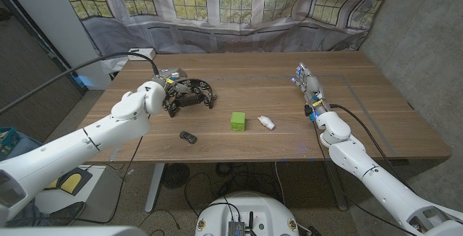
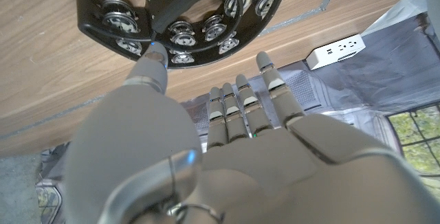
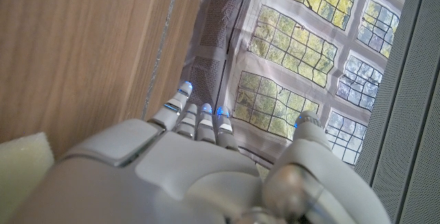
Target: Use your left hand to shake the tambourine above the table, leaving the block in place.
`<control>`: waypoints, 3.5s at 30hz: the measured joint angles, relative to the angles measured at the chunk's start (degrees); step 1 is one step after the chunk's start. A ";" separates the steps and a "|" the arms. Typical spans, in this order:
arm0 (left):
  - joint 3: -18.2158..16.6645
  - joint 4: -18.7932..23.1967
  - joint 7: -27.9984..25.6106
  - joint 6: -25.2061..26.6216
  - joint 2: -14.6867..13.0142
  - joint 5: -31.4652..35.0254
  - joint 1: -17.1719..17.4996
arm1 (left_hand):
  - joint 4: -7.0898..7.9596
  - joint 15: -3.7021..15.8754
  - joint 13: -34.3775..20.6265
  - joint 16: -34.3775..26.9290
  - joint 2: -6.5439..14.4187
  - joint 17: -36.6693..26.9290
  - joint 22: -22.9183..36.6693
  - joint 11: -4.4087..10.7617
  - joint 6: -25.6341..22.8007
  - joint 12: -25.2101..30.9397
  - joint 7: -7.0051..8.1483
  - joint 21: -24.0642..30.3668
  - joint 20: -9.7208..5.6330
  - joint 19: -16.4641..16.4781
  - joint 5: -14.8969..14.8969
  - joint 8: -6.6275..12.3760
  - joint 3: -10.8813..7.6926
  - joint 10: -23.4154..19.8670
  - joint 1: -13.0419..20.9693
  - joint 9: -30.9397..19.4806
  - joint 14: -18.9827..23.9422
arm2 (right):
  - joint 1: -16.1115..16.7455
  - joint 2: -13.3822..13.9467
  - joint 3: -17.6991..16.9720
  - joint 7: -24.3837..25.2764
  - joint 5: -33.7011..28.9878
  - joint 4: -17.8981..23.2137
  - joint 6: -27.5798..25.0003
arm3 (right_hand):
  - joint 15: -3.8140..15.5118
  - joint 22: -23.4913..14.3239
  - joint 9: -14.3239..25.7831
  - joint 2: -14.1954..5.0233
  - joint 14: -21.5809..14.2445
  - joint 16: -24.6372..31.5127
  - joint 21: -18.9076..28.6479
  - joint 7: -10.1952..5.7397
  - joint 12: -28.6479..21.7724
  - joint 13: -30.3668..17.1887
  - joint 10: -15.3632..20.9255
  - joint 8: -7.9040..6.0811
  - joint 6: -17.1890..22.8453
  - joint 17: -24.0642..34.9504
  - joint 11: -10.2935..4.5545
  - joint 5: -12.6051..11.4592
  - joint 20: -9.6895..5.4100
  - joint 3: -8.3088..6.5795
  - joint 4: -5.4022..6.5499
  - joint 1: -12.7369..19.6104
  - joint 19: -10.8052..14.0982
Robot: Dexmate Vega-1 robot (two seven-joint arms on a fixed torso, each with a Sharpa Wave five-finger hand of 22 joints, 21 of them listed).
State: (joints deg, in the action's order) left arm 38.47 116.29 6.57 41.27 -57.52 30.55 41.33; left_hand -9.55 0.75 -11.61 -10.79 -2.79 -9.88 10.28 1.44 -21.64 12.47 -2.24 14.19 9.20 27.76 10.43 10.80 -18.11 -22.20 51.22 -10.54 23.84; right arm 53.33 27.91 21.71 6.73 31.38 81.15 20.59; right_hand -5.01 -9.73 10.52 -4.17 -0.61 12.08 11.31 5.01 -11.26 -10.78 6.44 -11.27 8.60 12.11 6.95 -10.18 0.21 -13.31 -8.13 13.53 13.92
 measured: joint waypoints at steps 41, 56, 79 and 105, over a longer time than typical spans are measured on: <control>4.59 -9.34 10.36 -10.13 5.12 7.60 -5.79 | 0.71 1.97 -0.53 -1.11 2.95 -0.13 0.28 1.65 -3.96 0.80 1.02 0.21 -3.38 4.79 0.00 1.18 0.25 -4.13 7.30 -0.27 5.33 | -0.63 -0.54 0.09 -0.07 0.42 -1.14 0.07 | 0.00 0.00 0.00 -0.22 0.00 0.00 0.00 0.00 0.00 0.00 -0.22 0.00 0.00 0.00 0.22 0.00 0.00 0.00 0.00 0.22 0.00; 4.58 -12.13 10.67 -11.37 6.10 7.77 -6.17 | 0.70 2.21 -0.52 -1.56 3.70 -0.13 0.27 1.75 -5.51 1.18 1.12 0.68 -4.50 7.16 0.00 1.18 0.72 -5.67 8.52 -0.27 7.58 | -0.27 -0.42 0.09 0.77 0.14 -0.28 -0.83 | 0.00 0.00 0.00 -0.22 0.00 0.00 0.00 -0.22 0.00 0.00 -0.21 0.00 0.22 0.00 0.22 0.00 0.00 0.00 0.00 0.22 0.00; 5.51 -14.27 9.25 -10.81 7.56 8.24 -5.75 | 0.85 2.22 -0.52 -1.56 5.02 -0.12 0.26 2.04 -8.16 1.62 0.91 0.68 -4.77 8.05 0.00 1.62 1.03 -7.81 10.74 -0.26 9.44 | 0.23 -0.51 0.16 0.99 0.28 -0.14 -0.94 | 0.00 0.00 0.00 -0.22 0.00 0.00 0.00 -0.52 0.00 0.00 -0.21 0.00 0.10 0.00 0.22 0.00 0.31 0.01 0.01 0.22 0.32; 6.58 -16.36 1.88 -6.87 10.22 10.23 -3.71 | -0.29 2.73 -0.51 -1.56 6.79 0.02 0.26 2.54 -13.28 2.38 0.68 1.11 -4.74 10.62 0.00 2.46 -0.60 -12.24 14.61 -0.25 13.43 | 0.73 -0.53 0.14 0.73 0.85 -0.37 -0.90 | -0.32 0.00 0.00 0.08 -0.32 0.00 0.00 -0.51 0.00 0.00 -0.21 0.00 0.10 0.29 0.22 0.00 0.31 0.01 0.01 0.52 0.32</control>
State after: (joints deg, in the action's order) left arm 45.05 99.93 8.46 34.40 -47.30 40.79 37.62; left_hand -9.84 3.48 -12.12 -12.35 4.00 -9.86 10.54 3.98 -34.92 14.85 -1.57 15.30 4.46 38.38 10.42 13.26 -18.72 -34.44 65.84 -10.79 37.27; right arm 54.06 27.38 21.85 7.46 32.23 80.78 19.68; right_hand -5.32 -9.73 10.52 -4.09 -0.92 12.08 11.31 4.49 -11.25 -10.78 6.23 -11.27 8.70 12.40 7.17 -10.18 0.53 -13.31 -8.13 14.05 14.23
